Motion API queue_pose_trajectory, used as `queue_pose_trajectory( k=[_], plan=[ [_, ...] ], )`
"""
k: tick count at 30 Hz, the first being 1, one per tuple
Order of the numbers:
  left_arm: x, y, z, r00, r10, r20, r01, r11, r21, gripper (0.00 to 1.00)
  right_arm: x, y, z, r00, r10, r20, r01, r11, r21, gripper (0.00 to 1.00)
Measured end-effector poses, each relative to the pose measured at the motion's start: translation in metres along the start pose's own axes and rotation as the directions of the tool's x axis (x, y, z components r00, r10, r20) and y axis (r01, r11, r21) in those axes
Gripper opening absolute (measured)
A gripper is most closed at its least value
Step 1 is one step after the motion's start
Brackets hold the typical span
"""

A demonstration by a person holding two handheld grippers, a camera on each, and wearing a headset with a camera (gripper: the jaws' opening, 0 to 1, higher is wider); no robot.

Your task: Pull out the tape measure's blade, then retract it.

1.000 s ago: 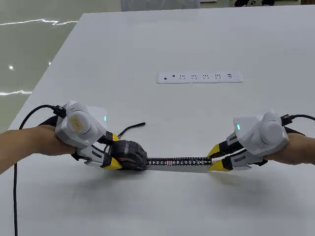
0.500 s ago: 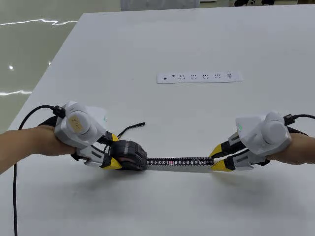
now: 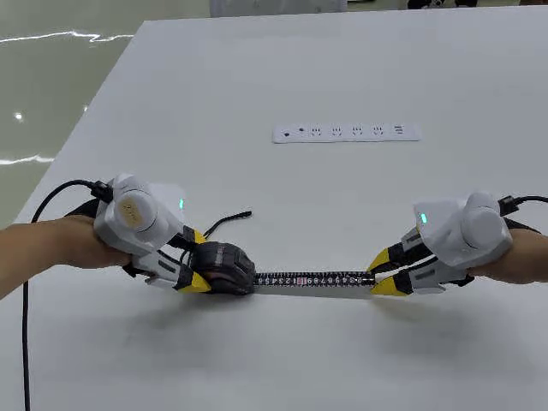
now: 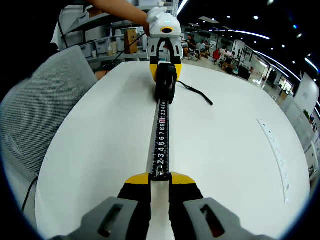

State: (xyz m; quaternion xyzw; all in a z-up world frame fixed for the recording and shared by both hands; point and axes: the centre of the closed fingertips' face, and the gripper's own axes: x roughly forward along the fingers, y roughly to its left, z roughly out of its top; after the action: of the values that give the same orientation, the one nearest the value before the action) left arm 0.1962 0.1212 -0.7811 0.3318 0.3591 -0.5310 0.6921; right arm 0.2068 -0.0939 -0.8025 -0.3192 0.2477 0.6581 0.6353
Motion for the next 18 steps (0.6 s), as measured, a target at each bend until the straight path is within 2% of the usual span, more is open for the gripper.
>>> queue_pose_trajectory(
  k=[5,9,13,18],
  plan=[
    [0.0011,0.0018,-0.0021,1.0000,-0.006,-0.001,0.006,1.000,0.004,0.26,-0.0027,0.0012,-0.0005,1.0000,-0.002,0.000,0.002,1.000,0.002,0.11],
    [0.0000,-0.0010,0.0014,1.0000,-0.006,0.000,0.006,1.000,0.003,0.26,-0.0034,0.0000,-0.0019,1.0000,-0.004,-0.001,0.004,1.000,0.001,0.11],
    [0.0023,0.0043,-0.0051,1.0000,-0.007,0.000,0.007,1.000,0.003,0.26,-0.0049,0.0015,-0.0005,1.0000,-0.003,-0.002,0.003,1.000,0.002,0.11],
    [-0.0004,-0.0021,0.0034,1.0000,-0.007,0.000,0.007,1.000,0.003,0.26,-0.0053,0.0001,-0.0033,1.0000,-0.002,-0.001,0.002,1.000,0.003,0.11]
  ],
)
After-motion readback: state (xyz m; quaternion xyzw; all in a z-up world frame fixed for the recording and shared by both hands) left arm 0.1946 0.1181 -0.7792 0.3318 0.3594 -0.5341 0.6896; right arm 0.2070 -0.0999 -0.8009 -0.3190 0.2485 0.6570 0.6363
